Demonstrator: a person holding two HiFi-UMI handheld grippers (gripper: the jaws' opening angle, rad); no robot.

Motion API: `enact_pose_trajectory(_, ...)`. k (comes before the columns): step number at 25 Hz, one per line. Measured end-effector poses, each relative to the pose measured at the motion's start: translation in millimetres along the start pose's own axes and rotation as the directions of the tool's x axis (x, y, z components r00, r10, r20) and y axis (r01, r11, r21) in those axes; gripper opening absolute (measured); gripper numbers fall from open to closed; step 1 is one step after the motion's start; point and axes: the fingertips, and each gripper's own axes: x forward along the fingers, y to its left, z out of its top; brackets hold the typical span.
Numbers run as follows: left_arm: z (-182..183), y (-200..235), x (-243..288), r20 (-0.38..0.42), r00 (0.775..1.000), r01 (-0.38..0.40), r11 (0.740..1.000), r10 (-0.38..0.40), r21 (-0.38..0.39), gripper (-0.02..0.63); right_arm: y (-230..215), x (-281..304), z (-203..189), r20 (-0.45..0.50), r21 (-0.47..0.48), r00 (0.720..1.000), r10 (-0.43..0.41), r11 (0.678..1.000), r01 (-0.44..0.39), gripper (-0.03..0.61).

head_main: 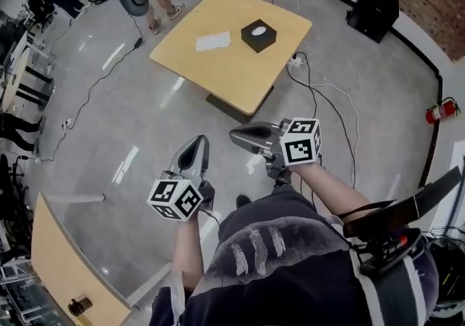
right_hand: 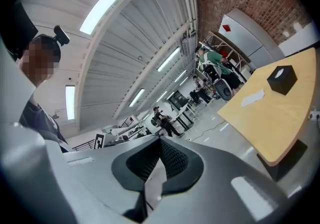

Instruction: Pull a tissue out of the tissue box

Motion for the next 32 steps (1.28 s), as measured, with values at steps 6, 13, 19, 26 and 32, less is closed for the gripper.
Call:
enact_pose_trajectory(6,-23,26,-35,-0.02,0.999,0.037,0.998,-0.038,-0.049,0.0,19,38,-42,-0.043,0.062,0.999,-0.015,0.998,0.017,0.0)
enact_pose_trajectory(13,-32,10,-27,-0.13,0.978,0.17,0.985,-0.165,0.024,0.0,25,40,-35,0.052,0.065,0.996,-0.077,0.995,0.074,0.0)
enact_pose_trajectory(19,-20,-20,-21,-0.15,0.969,0.221,0.96,-0.196,0.171,0.0,36,2,-27,0.069,-0.014,0.983,-0.171,0.985,0.172,-0.002)
enact_pose_trajectory(26,2,-28,-14,-0.097,0.978,0.2,0.954,-0.182,0.222,0.0,46,-3,-3,0.052,-0.159,0.984,-0.17,0.971,0.176,-0.002)
enact_pose_trajectory(32,10,-28,-21,-0.074,0.987,0.16,0.953,-0.146,0.256,0.0,49,5,-7,0.002,-0.183,0.992,-0.13,0.975,0.128,-0.002)
